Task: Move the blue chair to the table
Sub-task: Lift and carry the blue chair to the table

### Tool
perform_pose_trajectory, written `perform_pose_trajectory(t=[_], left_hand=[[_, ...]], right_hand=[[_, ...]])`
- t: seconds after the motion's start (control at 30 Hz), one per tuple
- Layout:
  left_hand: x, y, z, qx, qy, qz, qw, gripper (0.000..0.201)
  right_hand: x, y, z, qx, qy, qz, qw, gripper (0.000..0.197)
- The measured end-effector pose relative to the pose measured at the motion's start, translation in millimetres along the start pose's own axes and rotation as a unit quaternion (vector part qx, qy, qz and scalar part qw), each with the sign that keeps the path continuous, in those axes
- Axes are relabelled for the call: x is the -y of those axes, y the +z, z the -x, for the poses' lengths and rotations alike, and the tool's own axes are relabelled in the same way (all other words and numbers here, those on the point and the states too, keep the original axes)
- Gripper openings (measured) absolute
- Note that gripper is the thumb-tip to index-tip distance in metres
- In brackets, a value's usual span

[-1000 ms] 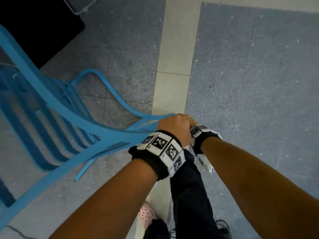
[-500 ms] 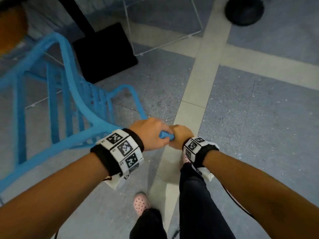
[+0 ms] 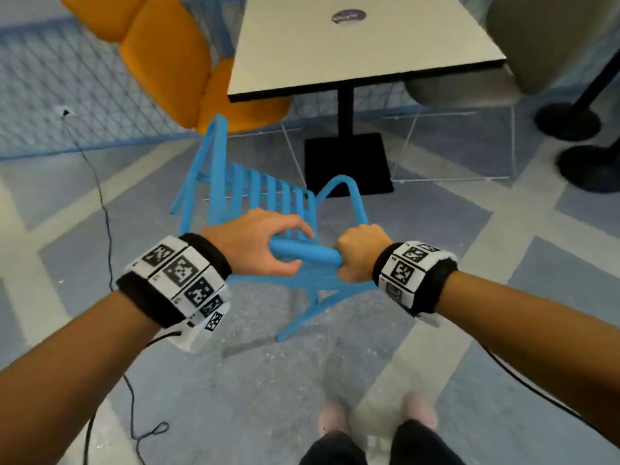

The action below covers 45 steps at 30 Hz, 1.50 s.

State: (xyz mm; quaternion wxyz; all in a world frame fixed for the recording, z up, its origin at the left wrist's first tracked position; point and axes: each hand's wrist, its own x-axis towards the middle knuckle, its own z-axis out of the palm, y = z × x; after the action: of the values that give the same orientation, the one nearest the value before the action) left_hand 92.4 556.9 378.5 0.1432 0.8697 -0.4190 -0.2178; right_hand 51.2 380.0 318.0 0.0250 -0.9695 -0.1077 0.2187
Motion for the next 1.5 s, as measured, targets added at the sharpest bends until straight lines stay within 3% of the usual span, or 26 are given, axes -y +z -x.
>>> perform_pose_trajectory(t=[0.07,0.13,0.23,0.3,0.33,0.4,0.47,0.53,0.67,0.8,0.9,1.1,1.2,1.3,1.43,1.5], left_hand=[[20.1,-11.6,27.6,0.014,-0.049,-0.084,0.995,0.061],[38.1,-12.9,42.8,0.0,-0.059,-0.209,0.976,0.047],[56.5,0.3,57.6,0.033,-0.068,-0.336,0.939,0.034],[72.4,4.6,72.9,0.063,-0.153,-0.315,0.935,0.029],[83.4,4.5,82.3,0.053,-0.174,-0.301,0.936,0.028],[98.1,-0.1,103.6,0.037,-0.221,-0.298,0.928,0.026],[108.4,0.6,121.0,0.011,-0.259,-0.281,0.924,0.025],[118.1,1.9,135.5,-0.017,-0.28,-0.271,0.921,0.023],[134.0,6.4,162.5,-0.071,-0.318,-0.247,0.912,0.024],[142.1,32.7,183.5,-0.08,-0.346,-0.226,0.907,0.023],[132.7,66.9,191.4,-0.124,-0.351,-0.18,0.91,0.021],[95.8,142.8,194.3,-0.137,-0.411,-0.08,0.898,0.021],[89.2,150.9,187.8,-0.129,-0.417,-0.064,0.897,0.021],[91.1,148.5,183.6,-0.127,-0.409,-0.039,0.903,0.03],[90.6,145.6,168.2,-0.12,-0.379,-0.041,0.916,0.07],[89.4,143.3,156.9,-0.105,-0.408,0.014,0.907,0.068]], right_hand=[[34.4,-17.5,-16.0,-0.011,-0.04,0.025,0.999,0.021],[65.1,-26.5,-29.7,-0.03,-0.08,0.021,0.996,0.015],[96.0,-23.8,-44.6,-0.06,-0.15,-0.046,0.986,0.027],[93.2,-8.2,-51.2,-0.064,-0.133,-0.109,0.983,0.038],[83.3,2.7,-53.7,-0.046,-0.088,-0.128,0.987,0.045],[55.5,25.7,-55.4,0.038,0.034,-0.137,0.989,0.051],[38.9,41.7,-51.9,0.094,0.096,-0.143,0.981,0.042],[42.7,42.2,-52.6,0.086,0.083,-0.146,0.982,0.034],[72.0,28.7,-59.9,0.059,0.027,-0.128,0.99,0.043],[74.7,18.7,-68.2,0.026,0.015,-0.069,0.997,0.043],[71.4,10.4,-70.7,0.012,0.006,-0.013,1.0,0.043],[68.8,6.1,-71.7,0.03,-0.027,0.1,0.994,0.029],[62.2,9.9,-69.2,0.04,-0.024,0.12,0.992,0.031],[62.5,11.2,-72.0,0.047,-0.037,0.133,0.989,0.033],[67.0,9.7,-70.2,0.027,-0.087,0.128,0.988,0.049],[73.0,8.8,-67.9,0.053,-0.119,0.093,0.987,0.047]])
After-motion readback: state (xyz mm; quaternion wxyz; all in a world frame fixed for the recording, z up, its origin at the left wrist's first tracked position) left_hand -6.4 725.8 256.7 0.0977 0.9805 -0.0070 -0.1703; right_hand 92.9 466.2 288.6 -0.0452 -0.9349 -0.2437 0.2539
